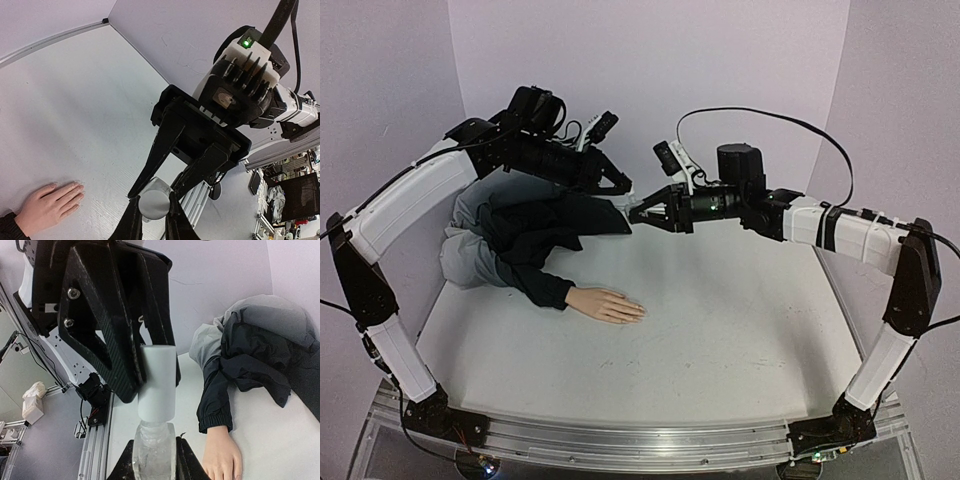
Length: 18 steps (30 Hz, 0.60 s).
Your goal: Paint the nails
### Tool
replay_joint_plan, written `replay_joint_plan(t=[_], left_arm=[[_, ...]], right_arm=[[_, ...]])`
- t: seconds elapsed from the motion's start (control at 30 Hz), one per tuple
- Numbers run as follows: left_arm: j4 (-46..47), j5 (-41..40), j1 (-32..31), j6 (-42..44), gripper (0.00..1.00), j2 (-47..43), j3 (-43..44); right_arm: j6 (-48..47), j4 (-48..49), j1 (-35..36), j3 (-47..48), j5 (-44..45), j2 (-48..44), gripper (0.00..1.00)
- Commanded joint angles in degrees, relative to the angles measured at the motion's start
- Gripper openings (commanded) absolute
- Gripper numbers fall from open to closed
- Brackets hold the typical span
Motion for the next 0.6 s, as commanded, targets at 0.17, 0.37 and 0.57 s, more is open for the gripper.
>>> replay_joint_plan(t=[0.17, 0.37, 0.57], left_arm=[[1.17, -1.13, -0.03, 1.49, 0.00, -2.10, 2.66], [1.14, -1.54, -0.03, 1.85, 0.00, -2.60, 2.72], [1.10, -2.10, -0.03, 1.90, 0.00, -3.10, 2.34]], right_arm=[[-0.85, 1.79, 0.14, 2.02, -1.02, -0.28, 0.00], [-0.84, 1.79, 0.08, 1.99, -0.91, -0.28, 0.00], [-0.76, 1.78, 0.07, 2.17, -0.90, -0.13, 0.00]])
